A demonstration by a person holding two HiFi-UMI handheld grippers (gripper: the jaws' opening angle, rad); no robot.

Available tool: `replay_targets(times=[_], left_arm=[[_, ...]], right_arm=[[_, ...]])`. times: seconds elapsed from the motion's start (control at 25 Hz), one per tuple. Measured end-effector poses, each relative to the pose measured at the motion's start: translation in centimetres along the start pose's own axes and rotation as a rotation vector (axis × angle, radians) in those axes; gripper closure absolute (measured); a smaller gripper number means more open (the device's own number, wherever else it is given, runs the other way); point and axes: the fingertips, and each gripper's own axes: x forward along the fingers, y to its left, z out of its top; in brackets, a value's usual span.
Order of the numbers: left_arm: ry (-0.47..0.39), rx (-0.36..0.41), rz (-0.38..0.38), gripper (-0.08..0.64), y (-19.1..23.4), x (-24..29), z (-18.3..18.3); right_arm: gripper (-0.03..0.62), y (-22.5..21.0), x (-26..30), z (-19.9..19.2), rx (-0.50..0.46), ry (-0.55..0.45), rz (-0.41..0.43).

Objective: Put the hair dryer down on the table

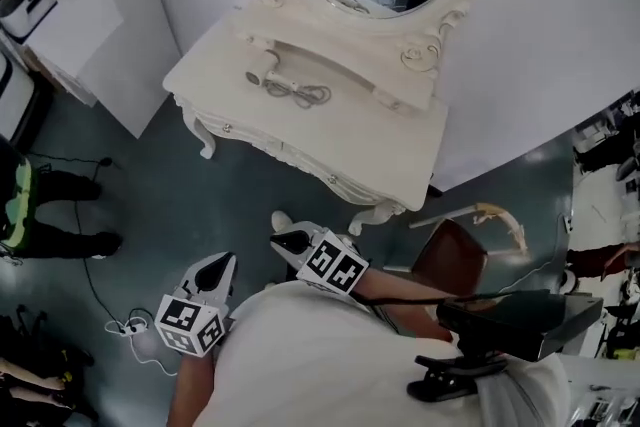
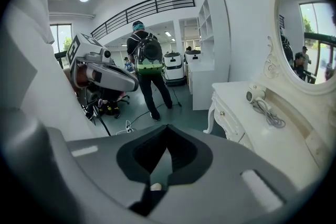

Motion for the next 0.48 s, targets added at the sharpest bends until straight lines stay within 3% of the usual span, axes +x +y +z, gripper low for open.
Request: replay_targets(times=[0.48], left_arm=[[0.012, -0.005, -0.019, 0.558, -0.20, 0.56, -0.23]], right_arm=[[0.594, -0.11, 0.18, -0.24, -0.028, 0.004, -0.002]])
